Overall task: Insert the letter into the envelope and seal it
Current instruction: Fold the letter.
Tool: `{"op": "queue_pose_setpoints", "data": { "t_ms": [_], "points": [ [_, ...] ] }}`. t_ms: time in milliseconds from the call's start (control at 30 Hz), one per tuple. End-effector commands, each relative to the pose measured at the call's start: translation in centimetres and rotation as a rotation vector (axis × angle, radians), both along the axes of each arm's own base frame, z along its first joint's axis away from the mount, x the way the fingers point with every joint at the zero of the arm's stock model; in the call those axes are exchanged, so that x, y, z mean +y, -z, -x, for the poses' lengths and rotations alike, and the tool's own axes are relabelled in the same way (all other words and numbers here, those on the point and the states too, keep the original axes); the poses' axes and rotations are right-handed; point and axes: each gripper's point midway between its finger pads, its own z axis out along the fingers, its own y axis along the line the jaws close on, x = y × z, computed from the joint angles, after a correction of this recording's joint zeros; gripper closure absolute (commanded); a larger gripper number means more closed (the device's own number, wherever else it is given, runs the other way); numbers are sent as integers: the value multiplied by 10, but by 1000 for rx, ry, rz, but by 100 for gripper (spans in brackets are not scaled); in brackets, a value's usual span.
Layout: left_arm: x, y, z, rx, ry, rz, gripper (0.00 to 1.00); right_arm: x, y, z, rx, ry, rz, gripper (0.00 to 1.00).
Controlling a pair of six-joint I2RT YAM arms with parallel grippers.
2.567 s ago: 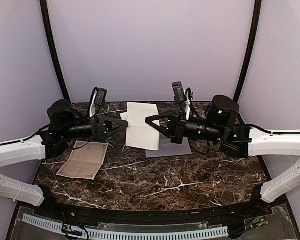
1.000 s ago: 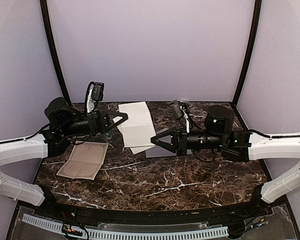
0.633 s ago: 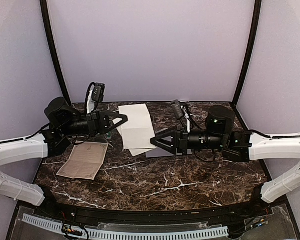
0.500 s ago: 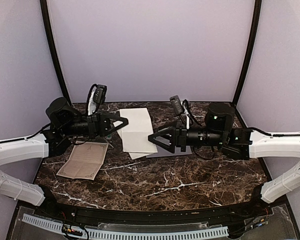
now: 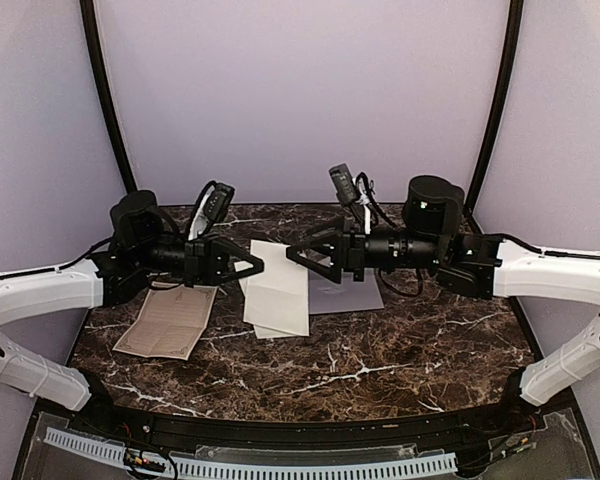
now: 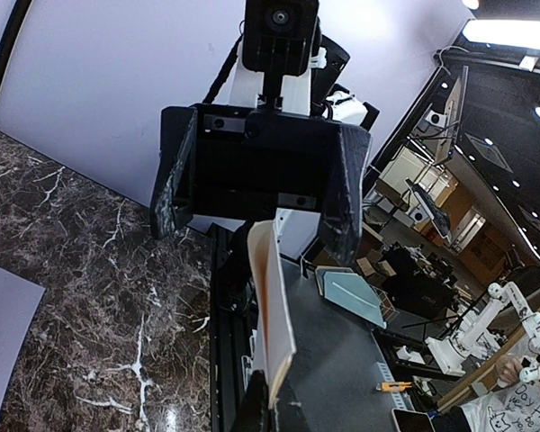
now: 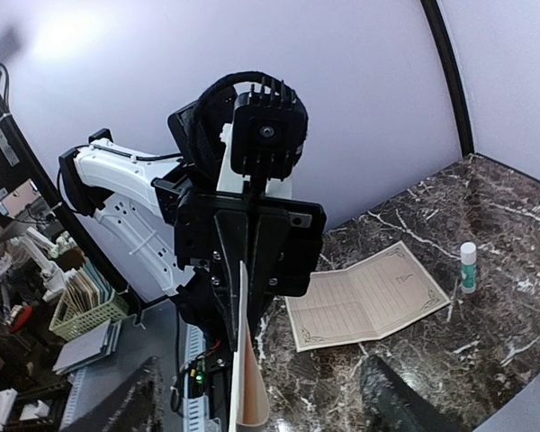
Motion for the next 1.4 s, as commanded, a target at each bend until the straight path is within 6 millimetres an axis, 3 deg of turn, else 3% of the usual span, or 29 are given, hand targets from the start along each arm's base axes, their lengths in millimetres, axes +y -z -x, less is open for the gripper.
{"op": "queue_pose_setpoints", "data": {
  "t_ms": [0, 200, 333, 467, 500, 567, 633, 667, 733, 833, 1167, 1267, 1300, 1367],
  "points": [
    [-1, -4, 6, -26, 57, -11, 100, 7, 2, 0, -21, -47, 49, 39],
    [-4, -2, 8, -4, 97, -36, 100, 12, 7, 9, -20, -116, 100, 61],
    [-3, -1, 8, -7, 100, -47, 100, 14, 13, 10, -17, -134, 137, 67],
    [-3, -1, 8, -9, 102, -50, 100, 13, 12, 13, -7, -146, 117, 90],
    [-3, -1, 8, -9, 100, -50, 100, 12, 12, 12, -5, -143, 113, 100],
    [-4, -1, 7, -13, 95, -50, 100, 10, 11, 10, -6, -118, 104, 100],
    [-4, 1, 3, -10, 73, -55, 79, 6, 8, 6, -12, -86, 80, 100],
    [-4, 1, 1, -11, 59, -54, 58, 3, 7, 4, -14, -74, 71, 100],
    [-4, -1, 1, -7, 49, -41, 38, 0, 4, 4, -19, -64, 53, 100],
    [-1, 3, 2, 19, 36, -35, 32, -4, 0, 5, -21, -59, 32, 100],
    [3, 6, 0, 27, -4, -26, 89, -10, 3, 4, -12, -48, 23, 100],
    [3, 4, 0, 19, -4, -11, 100, -10, 6, 5, -5, -57, 31, 100],
    [3, 4, 0, 19, 3, -7, 100, -10, 6, 6, -2, -63, 37, 98],
    [2, 4, 1, 24, 13, -9, 100, -9, 7, 5, 1, -65, 48, 77]
  ]
}}
